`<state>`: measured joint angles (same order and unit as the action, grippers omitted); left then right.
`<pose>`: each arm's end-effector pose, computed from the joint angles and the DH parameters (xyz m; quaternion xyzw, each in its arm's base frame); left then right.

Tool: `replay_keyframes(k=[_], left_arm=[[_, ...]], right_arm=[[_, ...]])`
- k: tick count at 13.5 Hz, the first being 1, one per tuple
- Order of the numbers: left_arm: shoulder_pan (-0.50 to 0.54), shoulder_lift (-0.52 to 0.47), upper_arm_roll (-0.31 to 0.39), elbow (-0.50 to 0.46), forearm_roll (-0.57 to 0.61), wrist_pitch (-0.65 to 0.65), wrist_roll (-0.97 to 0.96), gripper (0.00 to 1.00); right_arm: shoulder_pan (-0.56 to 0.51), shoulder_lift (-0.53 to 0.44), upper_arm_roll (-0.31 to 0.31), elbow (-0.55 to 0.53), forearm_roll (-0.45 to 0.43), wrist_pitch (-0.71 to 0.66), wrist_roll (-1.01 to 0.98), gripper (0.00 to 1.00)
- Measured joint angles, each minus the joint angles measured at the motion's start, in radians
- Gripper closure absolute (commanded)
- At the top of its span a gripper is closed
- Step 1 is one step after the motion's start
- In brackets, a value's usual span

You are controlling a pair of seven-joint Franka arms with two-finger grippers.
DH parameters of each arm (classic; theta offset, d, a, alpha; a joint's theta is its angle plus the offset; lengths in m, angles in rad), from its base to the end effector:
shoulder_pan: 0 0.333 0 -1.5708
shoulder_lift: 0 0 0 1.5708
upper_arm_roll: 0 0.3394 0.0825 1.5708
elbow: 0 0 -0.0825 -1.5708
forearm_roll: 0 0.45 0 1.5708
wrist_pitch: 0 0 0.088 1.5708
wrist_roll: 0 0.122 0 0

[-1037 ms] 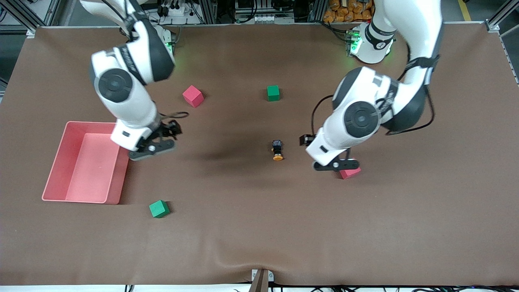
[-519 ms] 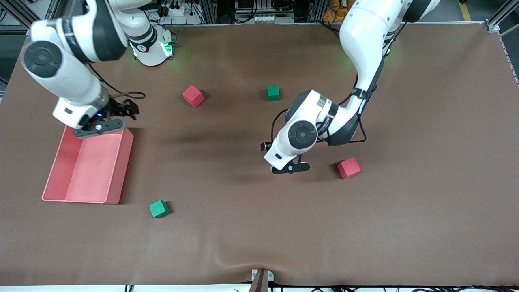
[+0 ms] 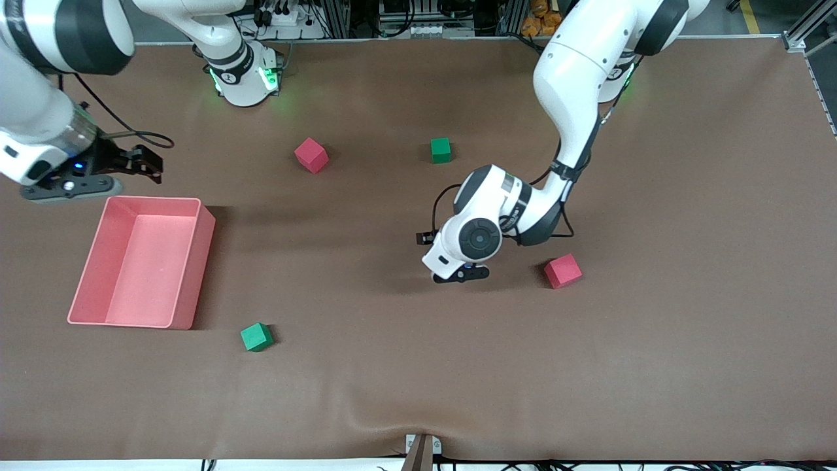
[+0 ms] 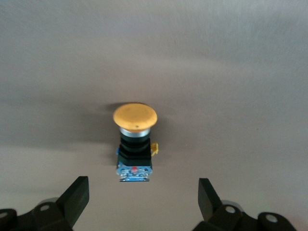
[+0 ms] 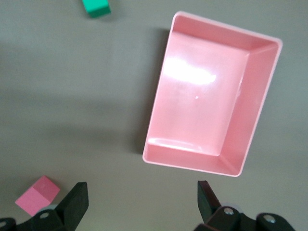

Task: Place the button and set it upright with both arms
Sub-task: 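Lower the left gripper over the button while the right gripper returns, then close the left gripper around the button's black body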

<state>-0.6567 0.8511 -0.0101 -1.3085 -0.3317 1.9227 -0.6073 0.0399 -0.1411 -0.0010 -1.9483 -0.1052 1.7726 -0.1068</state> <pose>0.6042 -0.5084 0.1782 0.9805 0.0469 -0.1836 0.0521 0.5746 0.0116 0.5310 0.9950 0.0841 -0.0190 0.0506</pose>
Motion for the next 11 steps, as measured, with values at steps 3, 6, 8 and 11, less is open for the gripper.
replay_keyframes(k=[3,6,8,11], left_arm=[[-0.008,0.016,0.004,0.0,0.0,0.001,0.0,0.02],[-0.003,0.018,0.012,0.0,0.002,0.0,0.001,0.1],[-0.004,0.029,0.013,0.0,0.002,0.0,0.001,0.13],[-0.004,0.041,0.013,0.0,0.002,0.001,0.001,0.13]], right_arm=[[0.002,0.036,0.008,0.184,0.0,-0.156,0.0,0.0],[-0.002,0.115,0.007,0.373,0.047,-0.253,0.0,0.0],[-0.027,0.149,0.003,0.426,0.089,-0.272,0.001,0.0],[-0.048,0.16,0.001,0.449,0.097,-0.307,0.023,0.0]])
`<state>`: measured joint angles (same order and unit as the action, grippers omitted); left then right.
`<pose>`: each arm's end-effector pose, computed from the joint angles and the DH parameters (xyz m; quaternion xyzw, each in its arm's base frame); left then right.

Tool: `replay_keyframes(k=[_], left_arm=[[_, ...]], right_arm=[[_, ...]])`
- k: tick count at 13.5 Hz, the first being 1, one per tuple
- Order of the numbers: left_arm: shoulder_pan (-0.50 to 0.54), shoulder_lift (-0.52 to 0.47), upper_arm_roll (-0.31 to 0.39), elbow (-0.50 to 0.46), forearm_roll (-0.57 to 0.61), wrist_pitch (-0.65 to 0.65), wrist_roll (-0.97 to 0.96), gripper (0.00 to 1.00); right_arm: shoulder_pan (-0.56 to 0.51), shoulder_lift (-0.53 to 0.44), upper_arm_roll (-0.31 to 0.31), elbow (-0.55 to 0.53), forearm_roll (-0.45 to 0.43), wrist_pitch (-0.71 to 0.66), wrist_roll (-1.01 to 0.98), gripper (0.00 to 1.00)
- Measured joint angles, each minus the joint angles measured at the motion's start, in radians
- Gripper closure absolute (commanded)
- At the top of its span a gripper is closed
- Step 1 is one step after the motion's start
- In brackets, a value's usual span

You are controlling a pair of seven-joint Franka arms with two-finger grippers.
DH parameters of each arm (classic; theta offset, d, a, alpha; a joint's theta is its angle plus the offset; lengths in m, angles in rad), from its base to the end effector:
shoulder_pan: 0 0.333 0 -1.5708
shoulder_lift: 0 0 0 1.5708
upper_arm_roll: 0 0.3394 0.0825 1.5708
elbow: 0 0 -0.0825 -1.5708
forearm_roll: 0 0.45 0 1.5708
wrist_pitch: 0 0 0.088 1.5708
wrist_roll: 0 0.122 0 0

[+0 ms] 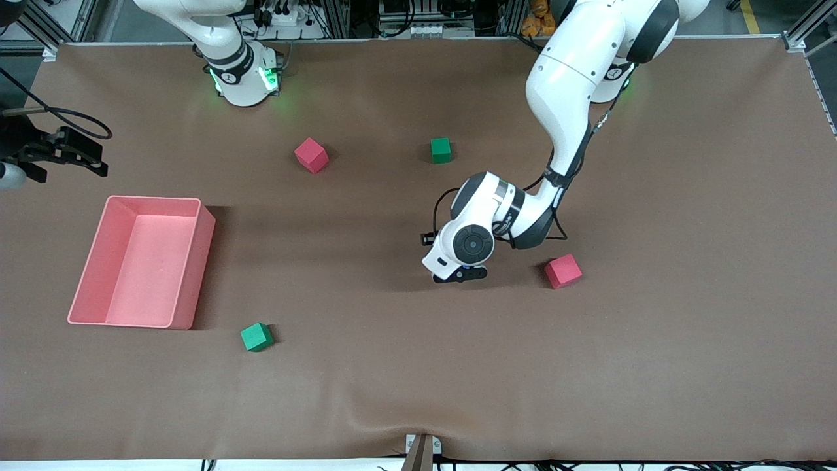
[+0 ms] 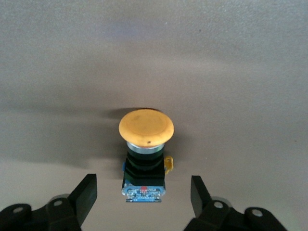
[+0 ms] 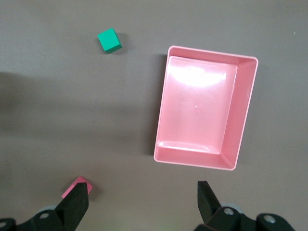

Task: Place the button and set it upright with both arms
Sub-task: 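Close the left gripper around the button's black body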

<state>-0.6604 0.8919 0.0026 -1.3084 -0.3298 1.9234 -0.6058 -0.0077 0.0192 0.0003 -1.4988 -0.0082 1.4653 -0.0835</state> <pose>0.6021 -0.5001 0.1459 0.9789 0.0516 -0.1947 0.0356 0.6154 -0.0056 0.6504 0.9989 0.0377 -0.0265 0.0029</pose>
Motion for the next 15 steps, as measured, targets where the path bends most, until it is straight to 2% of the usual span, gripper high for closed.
replay_keyframes(k=[6,8,15], left_arm=[[0.0,0.008,0.0,0.0,0.0,0.0,0.0,0.19],[0.0,0.009,0.0,0.0,0.0,0.0,0.0,0.26],[0.0,0.011,0.0,0.0,0.0,0.0,0.001,0.31]], right_arm=[[-0.001,-0.002,0.002,-0.004,0.003,-0.047,0.106,0.0],[-0.006,-0.009,0.0,-0.005,0.007,-0.045,0.111,0.0],[-0.007,-0.033,0.004,-0.023,0.012,-0.019,0.111,0.0]])
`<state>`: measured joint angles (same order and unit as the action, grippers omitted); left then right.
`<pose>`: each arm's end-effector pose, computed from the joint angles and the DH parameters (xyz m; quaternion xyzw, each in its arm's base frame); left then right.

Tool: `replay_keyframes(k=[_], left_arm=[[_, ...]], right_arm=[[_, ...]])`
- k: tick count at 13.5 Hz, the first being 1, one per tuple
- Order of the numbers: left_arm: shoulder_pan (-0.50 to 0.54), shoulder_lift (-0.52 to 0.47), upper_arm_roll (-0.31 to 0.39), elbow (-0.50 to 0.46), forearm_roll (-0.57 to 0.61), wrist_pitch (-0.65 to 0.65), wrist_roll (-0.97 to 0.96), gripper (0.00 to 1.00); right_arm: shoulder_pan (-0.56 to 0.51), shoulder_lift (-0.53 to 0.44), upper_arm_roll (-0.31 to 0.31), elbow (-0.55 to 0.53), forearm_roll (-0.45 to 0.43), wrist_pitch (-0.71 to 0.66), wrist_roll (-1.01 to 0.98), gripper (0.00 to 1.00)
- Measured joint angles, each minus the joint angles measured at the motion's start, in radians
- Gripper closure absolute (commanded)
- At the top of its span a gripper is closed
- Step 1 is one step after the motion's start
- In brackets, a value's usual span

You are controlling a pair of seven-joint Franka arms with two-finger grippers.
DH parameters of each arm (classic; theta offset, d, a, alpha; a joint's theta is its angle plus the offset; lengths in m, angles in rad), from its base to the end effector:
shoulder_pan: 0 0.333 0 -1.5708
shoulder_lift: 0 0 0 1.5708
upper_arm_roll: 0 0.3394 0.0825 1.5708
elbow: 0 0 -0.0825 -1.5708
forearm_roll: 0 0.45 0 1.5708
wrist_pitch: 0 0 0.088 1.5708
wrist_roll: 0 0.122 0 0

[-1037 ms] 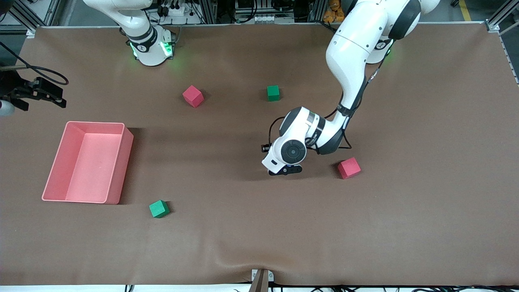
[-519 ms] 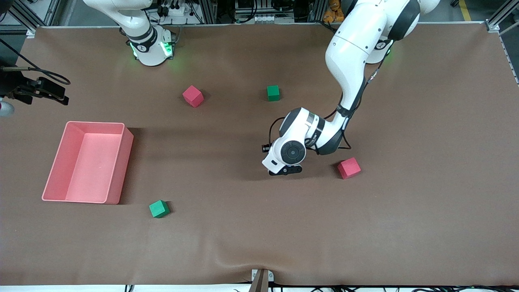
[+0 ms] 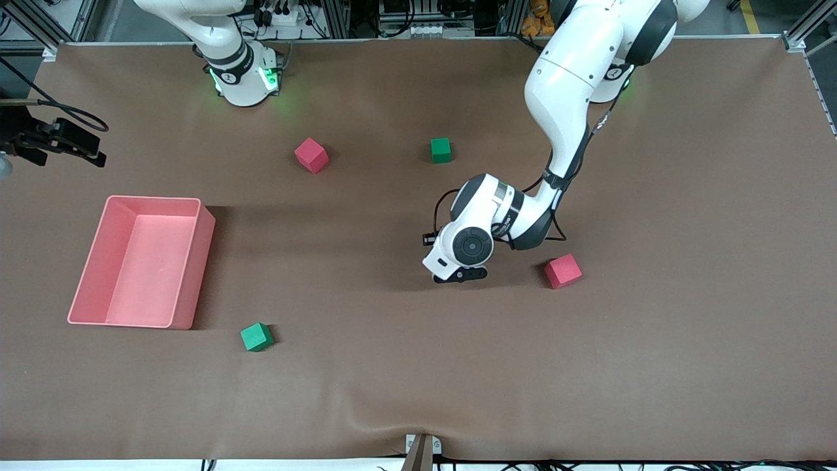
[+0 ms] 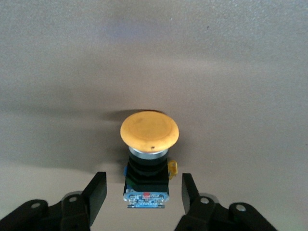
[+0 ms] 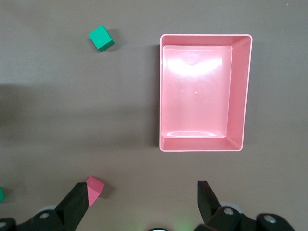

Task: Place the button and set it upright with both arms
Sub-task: 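Close the left gripper around the button's black body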

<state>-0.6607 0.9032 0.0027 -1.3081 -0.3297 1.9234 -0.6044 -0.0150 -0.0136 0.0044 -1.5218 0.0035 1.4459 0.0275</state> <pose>0.6004 -0.4989 0.1372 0.9782 0.0516 -0.1987 0.0321 0.6020 -0.0059 0.6567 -0.9993 0.0189 0.0312 0.0015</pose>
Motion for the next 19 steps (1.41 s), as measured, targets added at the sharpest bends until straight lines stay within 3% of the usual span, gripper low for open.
replay_keyframes(k=[4,6,7,9,17,19], left_arm=[[0.0,0.003,0.0,0.0,0.0,0.0,0.001,0.46],[0.0,0.005,0.0,0.0,0.0,0.002,0.001,0.55],[0.0,0.006,0.0,0.0,0.0,0.003,0.001,0.65],[0.0,0.007,0.0,0.002,0.0,0.005,0.002,0.72],[0.002,-0.04,0.016,0.044,0.006,0.008,-0.053,0.74],[-0.003,-0.077,0.015,0.045,0.074,0.008,-0.071,0.73]], right_arm=[[0.0,-0.003,0.005,-0.01,0.001,0.0,0.0,0.0],[0.0,-0.003,0.004,-0.013,0.001,0.0,0.0,0.0],[0.0,-0.003,0.004,-0.014,0.001,0.0,0.0,0.0],[0.0,-0.003,0.004,-0.014,0.001,-0.002,0.0,0.0],[0.0,-0.003,0.005,-0.016,0.002,-0.029,0.0,0.0],[0.0,-0.003,0.005,-0.016,0.002,-0.042,0.0,0.0]])
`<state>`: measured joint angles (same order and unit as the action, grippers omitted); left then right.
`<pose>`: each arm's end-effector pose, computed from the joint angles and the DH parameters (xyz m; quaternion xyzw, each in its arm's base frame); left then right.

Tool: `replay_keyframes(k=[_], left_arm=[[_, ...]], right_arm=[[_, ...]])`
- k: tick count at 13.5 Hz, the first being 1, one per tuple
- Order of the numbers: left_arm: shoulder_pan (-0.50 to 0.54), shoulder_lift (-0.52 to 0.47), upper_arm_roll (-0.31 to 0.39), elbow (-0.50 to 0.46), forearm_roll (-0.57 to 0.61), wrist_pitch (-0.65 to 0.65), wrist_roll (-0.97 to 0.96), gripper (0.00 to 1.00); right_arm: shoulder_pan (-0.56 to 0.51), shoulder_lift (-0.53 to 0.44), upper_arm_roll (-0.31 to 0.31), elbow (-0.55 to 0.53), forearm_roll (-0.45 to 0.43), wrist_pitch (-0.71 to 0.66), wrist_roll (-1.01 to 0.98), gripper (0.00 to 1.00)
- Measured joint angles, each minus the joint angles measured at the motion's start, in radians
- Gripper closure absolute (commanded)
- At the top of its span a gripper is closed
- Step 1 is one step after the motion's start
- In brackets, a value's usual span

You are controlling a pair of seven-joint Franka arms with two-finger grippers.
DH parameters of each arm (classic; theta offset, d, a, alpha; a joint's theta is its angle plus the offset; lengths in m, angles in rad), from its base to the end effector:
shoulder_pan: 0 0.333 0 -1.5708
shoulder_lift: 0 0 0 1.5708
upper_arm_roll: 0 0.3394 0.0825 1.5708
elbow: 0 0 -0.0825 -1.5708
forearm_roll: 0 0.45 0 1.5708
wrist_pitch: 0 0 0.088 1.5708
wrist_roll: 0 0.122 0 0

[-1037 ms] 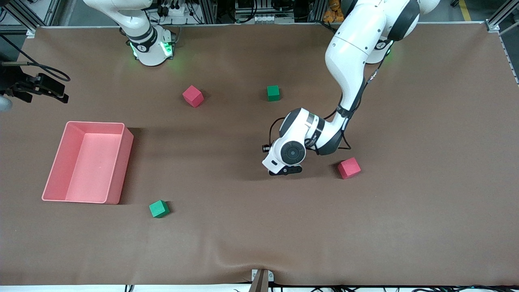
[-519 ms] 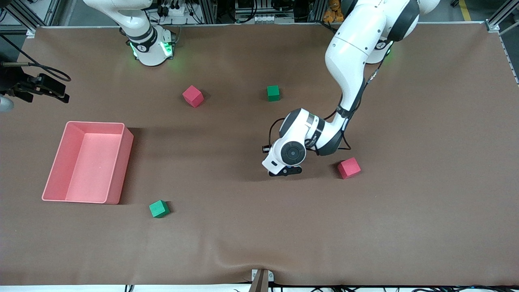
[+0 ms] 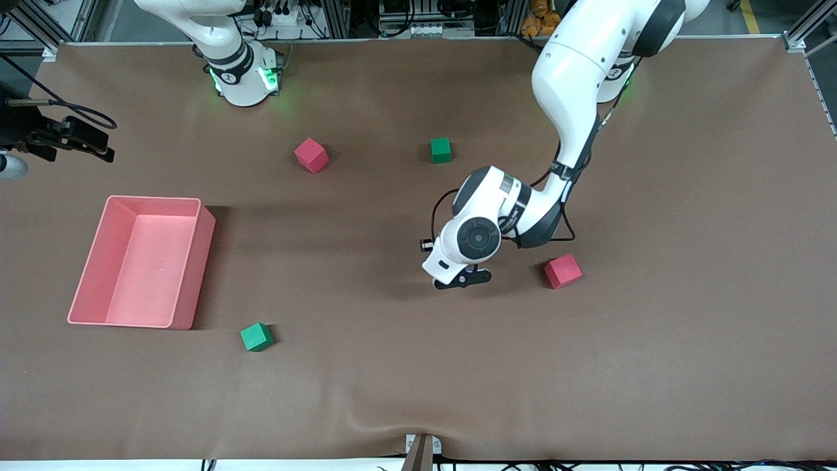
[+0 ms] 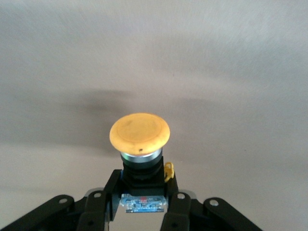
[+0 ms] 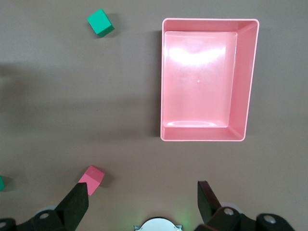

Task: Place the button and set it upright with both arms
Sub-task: 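Close the left gripper around the button's black body, then set the button upright on the table with the left gripper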

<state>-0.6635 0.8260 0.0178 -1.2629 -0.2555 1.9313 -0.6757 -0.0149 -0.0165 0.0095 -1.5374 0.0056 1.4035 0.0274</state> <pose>0.6294 -0.5044 0.2191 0.9888 0.0667 -0.1282 0.0379 0.5953 -0.0024 0.6471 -0.9981 0.0161 0.0587 0.0021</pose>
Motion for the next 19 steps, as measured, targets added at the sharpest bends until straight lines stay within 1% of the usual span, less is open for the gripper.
replay_keyframes(k=[3,7,10,12,14,16,19], left_arm=[[-0.027,-0.044,-0.002,0.0,0.138,-0.003,-0.128,0.76],[-0.14,-0.068,-0.003,0.001,0.319,0.0,-0.444,0.77],[-0.207,-0.088,-0.003,0.001,0.466,0.0,-0.714,0.76],[-0.252,-0.089,-0.003,0.0,0.565,0.0,-0.881,0.76],[-0.302,-0.088,-0.004,-0.009,0.694,-0.002,-1.014,0.76],[-0.343,-0.079,-0.004,-0.024,0.814,-0.012,-1.118,0.76],[-0.38,-0.045,-0.004,-0.033,0.946,-0.037,-1.225,0.75]], right_arm=[[0.0,-0.002,-0.001,0.0,0.0,-0.021,0.0,0.0],[0.0,-0.002,-0.001,-0.002,0.0,-0.026,0.0,0.0],[0.0,-0.002,-0.001,-0.002,0.0,-0.025,0.0,0.0],[0.0,-0.002,0.001,-0.003,0.001,-0.026,0.0,0.0],[0.007,-0.002,0.006,-0.003,0.003,-0.026,0.0,0.0],[0.012,-0.002,0.01,-0.003,0.003,-0.025,0.0,0.0],[0.013,-0.002,0.01,-0.003,0.003,-0.001,0.0,0.0]])
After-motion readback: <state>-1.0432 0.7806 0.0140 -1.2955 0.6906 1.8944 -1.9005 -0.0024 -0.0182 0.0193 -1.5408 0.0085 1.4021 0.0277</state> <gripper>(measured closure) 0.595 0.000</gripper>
